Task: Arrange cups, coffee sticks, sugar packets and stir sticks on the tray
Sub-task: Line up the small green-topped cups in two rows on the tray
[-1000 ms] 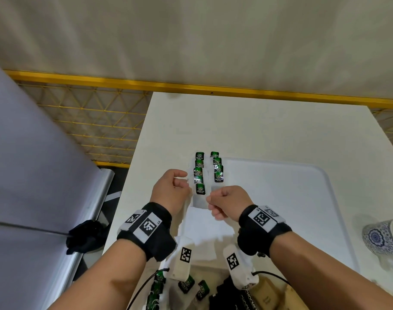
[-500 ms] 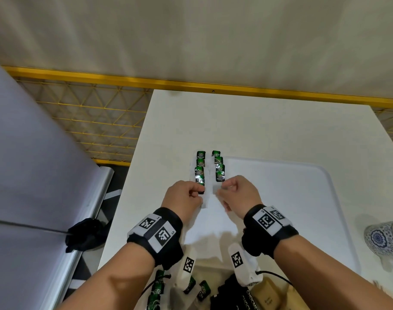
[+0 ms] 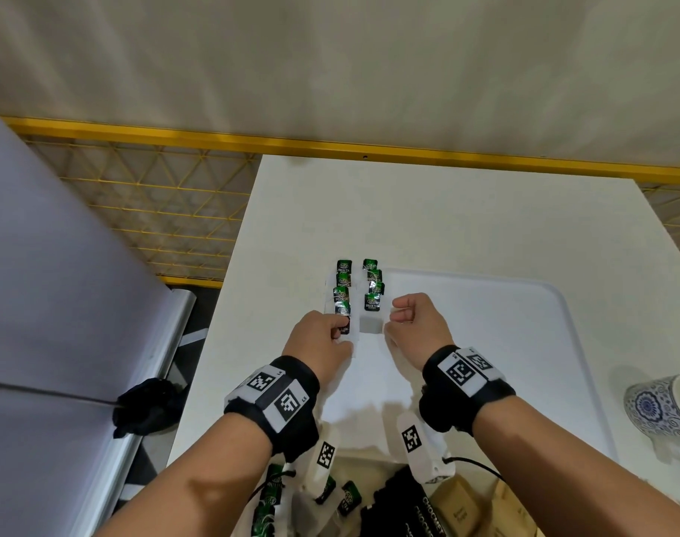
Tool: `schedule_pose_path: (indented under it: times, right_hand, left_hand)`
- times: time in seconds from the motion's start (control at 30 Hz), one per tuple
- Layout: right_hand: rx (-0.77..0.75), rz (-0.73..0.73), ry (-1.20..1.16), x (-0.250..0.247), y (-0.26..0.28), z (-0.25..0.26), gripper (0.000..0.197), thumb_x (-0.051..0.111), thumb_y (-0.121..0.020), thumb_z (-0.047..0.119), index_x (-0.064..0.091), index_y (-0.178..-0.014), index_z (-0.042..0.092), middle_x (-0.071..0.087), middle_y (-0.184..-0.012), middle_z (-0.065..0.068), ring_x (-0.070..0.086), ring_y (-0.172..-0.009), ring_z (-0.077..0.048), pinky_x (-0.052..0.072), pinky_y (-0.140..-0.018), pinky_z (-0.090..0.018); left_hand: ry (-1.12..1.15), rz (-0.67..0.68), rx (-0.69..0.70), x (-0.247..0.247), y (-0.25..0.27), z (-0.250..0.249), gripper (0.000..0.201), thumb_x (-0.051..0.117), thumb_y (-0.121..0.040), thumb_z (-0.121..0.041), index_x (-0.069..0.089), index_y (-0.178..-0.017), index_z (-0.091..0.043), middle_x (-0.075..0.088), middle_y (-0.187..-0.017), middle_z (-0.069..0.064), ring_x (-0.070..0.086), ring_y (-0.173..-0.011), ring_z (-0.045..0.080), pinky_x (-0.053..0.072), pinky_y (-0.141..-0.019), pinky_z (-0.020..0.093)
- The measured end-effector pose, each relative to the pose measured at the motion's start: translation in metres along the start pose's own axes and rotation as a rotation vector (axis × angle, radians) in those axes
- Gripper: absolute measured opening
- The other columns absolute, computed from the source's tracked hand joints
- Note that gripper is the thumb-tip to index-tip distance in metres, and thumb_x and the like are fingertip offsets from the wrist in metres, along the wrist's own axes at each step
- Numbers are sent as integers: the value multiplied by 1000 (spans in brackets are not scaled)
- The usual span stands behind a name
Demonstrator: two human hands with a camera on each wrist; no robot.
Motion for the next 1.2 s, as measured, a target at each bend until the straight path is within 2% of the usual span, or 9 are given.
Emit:
schedule_pose_path:
  times: [0.07,0.2,0.33,0.43,0.63,0.8,1.0,1.1,1.2]
  right_hand:
    - [8,15,-2,0,3,-1,27,55,-83,3,49,-100,23,60,-91,-2,59,-83,-20,54,-80,-36]
    - [-34,62,7,-5,20,3,22,56,-85,9,51,-92,29,60,-88,0,61,-85,-21,54,-86,-44]
    - [-155,268,156,6,74,13,22,52,-88,12,61,-87,32,64,-82,2,59,-73,-10,52,-74,-29]
    - [-241,435,312,23,124,6,18,54,-90,19,65,-87,33,66,-82,12,54,-66,3,41,-64,-13]
    - [-329,571,542,50,170,-24,20,52,-92,27,70,-101,28,61,-78,20,54,-77,5,39,-72,-12]
    - [-400,523,662,51,176,-23,26,49,-94,27,64,-115,27,62,-107,10,56,-94,-7,38,-80,-18]
    - [-453,545,650,45,190,-9,21,54,-92,26,63,-111,30,59,-99,9,54,-86,-7,45,-82,-23]
    - [-480,558,663,41,196,-7,20,53,-92,27,64,-109,31,58,-97,12,55,-86,-6,45,-81,-23]
    - [-485,564,676,37,199,-9,20,53,-91,26,64,-107,32,61,-97,12,57,-87,-7,46,-81,-25]
  left_hand:
    - [18,-4,5,-1,2,0,22,62,-82,-6,59,-92,-26,54,-83,3,52,-78,20,44,-79,24]
    - [163,-41,-34,-13,15,11,24,60,-85,-8,69,-106,-19,65,-92,0,59,-82,14,50,-88,26]
    - [242,-8,-6,-24,48,20,20,60,-87,-13,65,-90,-32,69,-99,0,64,-89,12,53,-84,29]
    - [277,-15,-5,-30,85,32,21,59,-88,-10,64,-88,-30,67,-90,-5,61,-76,1,50,-73,16]
    - [258,-44,-115,-19,148,74,22,58,-86,-4,66,-92,-23,72,-94,-6,64,-79,-3,52,-78,17]
    - [42,-105,-188,-17,178,88,21,65,-83,-12,64,-100,-24,55,-95,-7,53,-80,2,38,-66,7]
    - [-46,-15,-346,-6,209,109,80,85,-61,-31,45,-130,-29,42,-122,-1,46,-113,16,44,-96,30]
    - [-111,79,-349,8,228,112,109,90,-50,-35,29,-140,-37,36,-124,-6,42,-117,16,44,-99,31]
    - [-196,106,-307,22,241,108,108,86,-56,-26,22,-142,-42,32,-121,-8,47,-106,14,50,-90,30]
Point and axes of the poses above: each hand's wrist, its own y-axis away from the middle knuckle, its own x-axis out of the palm, z = x × y, the point moved 10 cm from there along -y, towards the middle knuckle
